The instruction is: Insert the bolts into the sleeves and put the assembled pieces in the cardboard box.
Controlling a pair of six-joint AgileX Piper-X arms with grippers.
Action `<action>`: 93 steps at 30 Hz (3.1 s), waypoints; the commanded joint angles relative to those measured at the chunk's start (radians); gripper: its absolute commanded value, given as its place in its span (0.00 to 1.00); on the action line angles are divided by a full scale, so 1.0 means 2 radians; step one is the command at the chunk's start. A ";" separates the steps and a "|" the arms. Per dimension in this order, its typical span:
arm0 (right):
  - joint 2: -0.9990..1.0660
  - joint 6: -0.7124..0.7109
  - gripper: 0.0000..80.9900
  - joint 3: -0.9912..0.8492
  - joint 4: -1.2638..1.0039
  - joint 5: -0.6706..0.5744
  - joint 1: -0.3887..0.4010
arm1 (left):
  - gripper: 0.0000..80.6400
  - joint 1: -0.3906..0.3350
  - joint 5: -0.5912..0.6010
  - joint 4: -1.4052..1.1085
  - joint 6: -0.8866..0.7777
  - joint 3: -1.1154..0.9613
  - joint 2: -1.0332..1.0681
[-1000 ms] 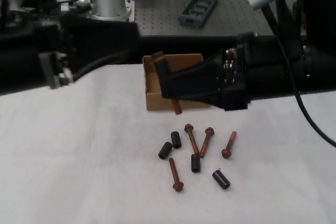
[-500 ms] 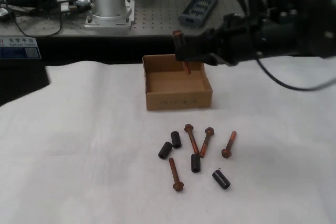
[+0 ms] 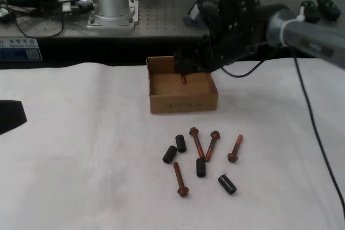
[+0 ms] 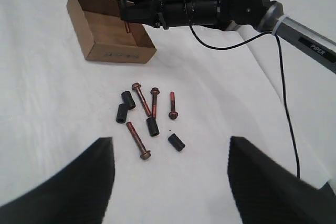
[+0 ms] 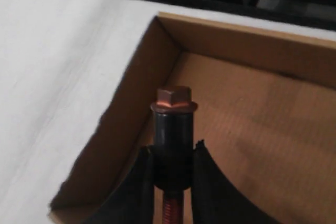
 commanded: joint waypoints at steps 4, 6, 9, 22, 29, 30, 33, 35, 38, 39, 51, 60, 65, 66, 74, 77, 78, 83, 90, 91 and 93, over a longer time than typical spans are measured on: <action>0.007 -0.005 0.03 -0.030 0.019 0.025 -0.002 | 0.56 0.002 -0.015 -0.001 0.019 -0.004 -0.004; 0.007 -0.005 0.01 -0.030 0.019 0.025 -0.002 | 0.56 0.002 -0.015 -0.001 0.027 -0.004 -0.004; 0.007 -0.005 0.15 -0.030 0.028 0.025 -0.002 | 0.56 0.002 -0.015 -0.001 0.028 -0.004 -0.002; -0.030 -0.024 0.34 -0.030 0.110 0.009 -0.001 | 0.56 0.002 -0.015 -0.001 0.028 -0.004 0.001; -0.094 -0.082 0.34 -0.023 0.268 0.040 -0.001 | 0.56 0.002 -0.050 0.005 0.032 -0.004 0.000; -0.104 -0.083 0.34 -0.014 0.282 0.044 -0.001 | 0.56 0.002 -0.056 0.008 0.039 -0.004 0.000; -0.145 -0.096 0.34 0.031 0.309 0.047 0.001 | 0.56 0.002 -0.059 0.009 0.054 -0.003 0.000; -0.177 -0.097 0.34 0.084 0.306 0.047 0.001 | 0.56 0.002 -0.059 0.009 0.054 -0.003 0.000; -0.237 -0.107 0.34 0.174 0.297 0.047 0.003 | 0.56 0.002 -0.059 0.009 0.054 -0.003 0.000; -0.262 -0.107 0.34 0.210 0.290 0.047 0.003 | 0.56 0.002 -0.059 0.010 0.054 -0.003 0.000; -0.611 -0.035 0.34 0.566 0.221 0.046 0.013 | 0.56 0.002 -0.059 0.012 0.054 -0.003 0.008; -0.819 0.023 0.34 0.665 0.195 0.047 0.013 | 0.56 0.002 -0.059 0.012 0.054 -0.003 0.012; -0.836 0.022 0.34 0.669 0.191 0.046 0.013 | 0.56 0.002 -0.059 0.012 0.054 -0.003 0.012; -0.835 0.022 0.34 0.669 0.187 0.046 0.013 | 0.56 0.002 -0.059 0.012 0.054 -0.003 0.012; -0.803 0.032 0.34 0.669 0.166 0.007 0.013 | 0.56 0.002 -0.059 0.012 0.054 -0.003 0.012; -0.771 0.044 0.34 0.668 0.139 0.010 0.013 | 0.56 0.002 -0.059 0.012 0.054 -0.003 0.012; -0.754 0.044 0.34 0.667 0.133 0.012 0.013 | 0.56 0.002 -0.059 0.012 0.054 -0.003 0.012; -0.648 0.038 0.34 0.638 0.128 0.027 0.013 | 0.56 0.002 -0.059 0.012 0.054 -0.003 0.012; -0.488 -0.014 0.34 0.552 0.129 0.058 0.013 | 0.56 0.002 -0.059 0.012 0.054 -0.003 0.012; -0.467 -0.017 0.34 0.538 0.129 0.058 0.013 | 0.56 0.002 -0.059 0.012 0.054 -0.003 0.012; -0.431 -0.017 0.34 0.512 0.129 0.058 0.013 | 0.56 0.002 -0.059 0.012 0.054 -0.003 0.012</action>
